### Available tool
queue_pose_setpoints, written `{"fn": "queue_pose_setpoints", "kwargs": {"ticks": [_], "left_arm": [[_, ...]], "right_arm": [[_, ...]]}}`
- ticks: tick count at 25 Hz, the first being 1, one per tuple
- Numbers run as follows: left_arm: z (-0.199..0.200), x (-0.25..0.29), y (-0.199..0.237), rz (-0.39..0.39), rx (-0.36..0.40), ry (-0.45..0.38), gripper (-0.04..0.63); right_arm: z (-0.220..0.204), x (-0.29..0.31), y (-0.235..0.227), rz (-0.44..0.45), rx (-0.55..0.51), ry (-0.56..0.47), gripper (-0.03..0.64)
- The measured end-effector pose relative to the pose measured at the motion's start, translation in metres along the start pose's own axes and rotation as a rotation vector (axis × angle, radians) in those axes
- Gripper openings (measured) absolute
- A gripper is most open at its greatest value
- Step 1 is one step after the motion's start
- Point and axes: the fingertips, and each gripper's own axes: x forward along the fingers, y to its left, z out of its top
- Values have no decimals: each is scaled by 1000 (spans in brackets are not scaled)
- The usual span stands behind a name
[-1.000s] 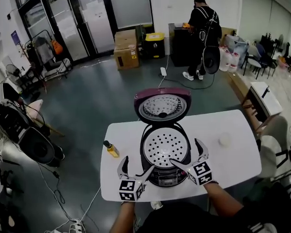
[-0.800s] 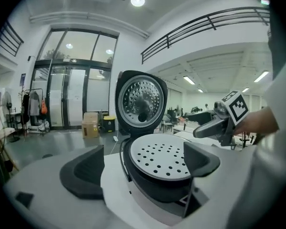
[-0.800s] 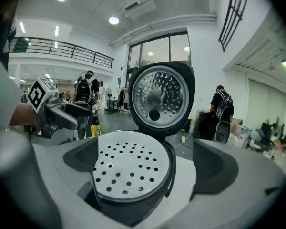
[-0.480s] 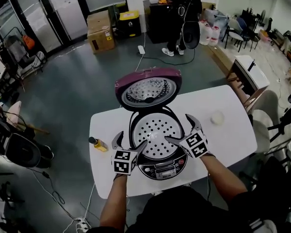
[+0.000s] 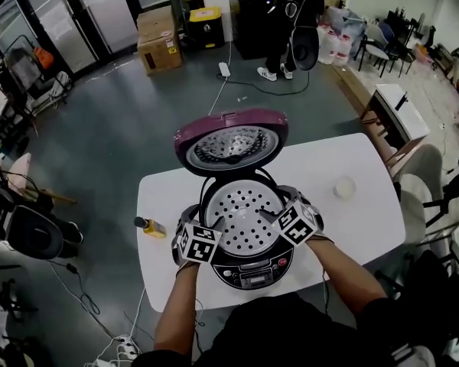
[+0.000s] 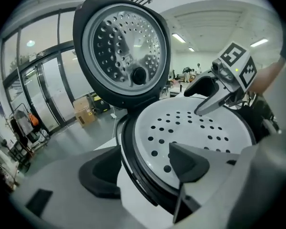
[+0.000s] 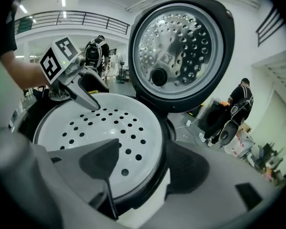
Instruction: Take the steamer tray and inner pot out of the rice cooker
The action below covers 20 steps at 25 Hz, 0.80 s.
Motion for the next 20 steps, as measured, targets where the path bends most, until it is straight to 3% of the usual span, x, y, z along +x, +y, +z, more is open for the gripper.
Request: {"fn": "queue_pose_setpoints", "kwargs": {"ticks": [3,11,14,17,20], "left_arm": [[0,0,4,31,1,1,268],[-1,-2,10,99,-8,-16,204],[2,-6,14,132,6,-24,173],[7,-11,13,152,28,-38,100],[8,-11,11,162,33,-34,92]], "right_arm": [[-3,3,-4,-39,-42,32,232],[-3,5,-9,-86,-6,29,158],[3,2,-12,-111,7,4,142],[6,-2,-13,-127,10,-11,130],[7,-6,-15,-149,1,-25,129]]}}
